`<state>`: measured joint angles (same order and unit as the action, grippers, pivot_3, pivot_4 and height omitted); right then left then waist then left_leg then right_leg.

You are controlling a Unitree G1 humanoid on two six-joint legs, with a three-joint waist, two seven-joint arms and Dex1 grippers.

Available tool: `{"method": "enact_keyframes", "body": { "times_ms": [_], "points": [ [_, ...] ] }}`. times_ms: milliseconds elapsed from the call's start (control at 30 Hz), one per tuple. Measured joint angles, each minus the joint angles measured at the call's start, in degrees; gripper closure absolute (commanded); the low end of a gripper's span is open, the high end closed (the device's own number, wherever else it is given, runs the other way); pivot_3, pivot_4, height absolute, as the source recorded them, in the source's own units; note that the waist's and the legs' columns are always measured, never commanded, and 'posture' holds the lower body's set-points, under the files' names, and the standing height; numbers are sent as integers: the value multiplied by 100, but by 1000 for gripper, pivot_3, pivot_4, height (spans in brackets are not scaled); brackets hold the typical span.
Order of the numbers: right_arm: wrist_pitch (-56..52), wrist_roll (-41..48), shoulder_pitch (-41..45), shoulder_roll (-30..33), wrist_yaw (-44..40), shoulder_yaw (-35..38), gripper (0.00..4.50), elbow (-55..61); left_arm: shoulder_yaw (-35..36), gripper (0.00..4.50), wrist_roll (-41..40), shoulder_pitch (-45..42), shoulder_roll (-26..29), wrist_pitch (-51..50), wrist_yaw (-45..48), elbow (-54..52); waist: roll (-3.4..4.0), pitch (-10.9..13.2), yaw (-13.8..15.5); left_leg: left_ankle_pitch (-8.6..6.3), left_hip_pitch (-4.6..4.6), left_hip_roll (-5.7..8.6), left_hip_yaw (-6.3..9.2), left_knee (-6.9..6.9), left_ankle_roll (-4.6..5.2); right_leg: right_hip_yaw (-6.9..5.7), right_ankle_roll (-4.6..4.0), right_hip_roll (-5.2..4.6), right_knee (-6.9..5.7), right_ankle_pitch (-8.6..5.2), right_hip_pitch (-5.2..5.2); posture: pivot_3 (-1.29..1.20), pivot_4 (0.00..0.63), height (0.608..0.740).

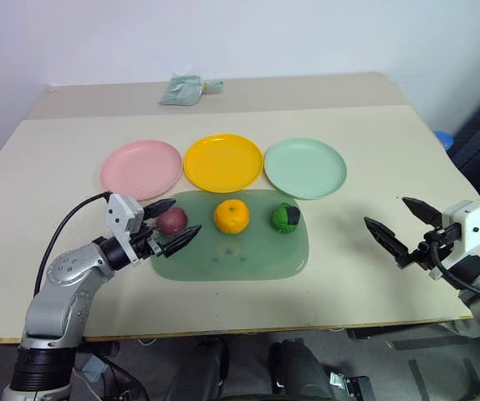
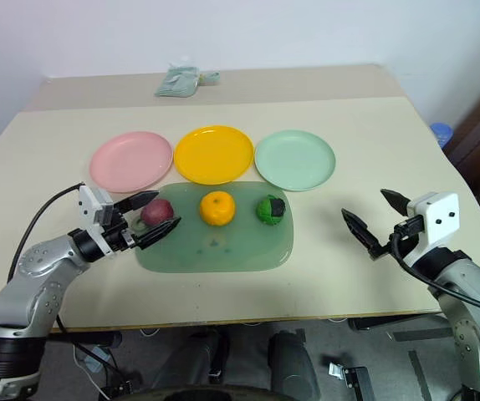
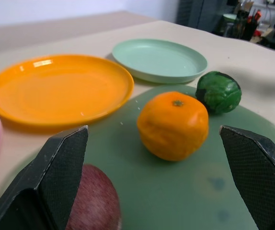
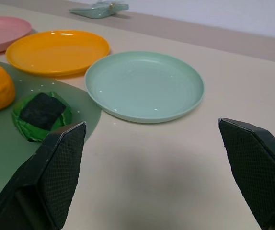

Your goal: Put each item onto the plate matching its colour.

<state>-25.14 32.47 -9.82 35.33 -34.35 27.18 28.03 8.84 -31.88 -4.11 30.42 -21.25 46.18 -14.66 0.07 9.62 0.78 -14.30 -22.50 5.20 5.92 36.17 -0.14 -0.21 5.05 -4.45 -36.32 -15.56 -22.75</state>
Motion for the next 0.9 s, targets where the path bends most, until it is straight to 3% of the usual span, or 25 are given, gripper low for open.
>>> {"method": "enact_keyframes", "body": {
  "times_ms": [167,367,633,900],
  "points": [
    [196,47,889,-14,-426,-660,0,-200,186,14,-306,-240,-127,-874,-842,-127,-3,2,-24,1,4,-2,0,7,0,-1,-1,5,-3,4,3,0,150,740],
    [360,28,1710,-40,-1090,-1496,0,-663,325,14,-13,-379,-372,-888,-1682,-136,-10,5,12,0,0,2,0,1,3,-1,3,2,-1,6,1,0,150,740],
    [432,35,2028,361,-2265,-1895,0,-1144,218,14,239,-111,-553,-863,-2014,-423,-10,5,5,-5,-2,2,-1,2,7,-1,3,0,8,7,1,0,150,740],
    [586,14,2476,290,-2550,-2005,0,-1483,128,14,279,-1,-345,-884,-1791,-541,-10,6,0,-4,-2,2,-1,2,5,-1,2,1,6,7,-1,0,150,740]
  ]
}}
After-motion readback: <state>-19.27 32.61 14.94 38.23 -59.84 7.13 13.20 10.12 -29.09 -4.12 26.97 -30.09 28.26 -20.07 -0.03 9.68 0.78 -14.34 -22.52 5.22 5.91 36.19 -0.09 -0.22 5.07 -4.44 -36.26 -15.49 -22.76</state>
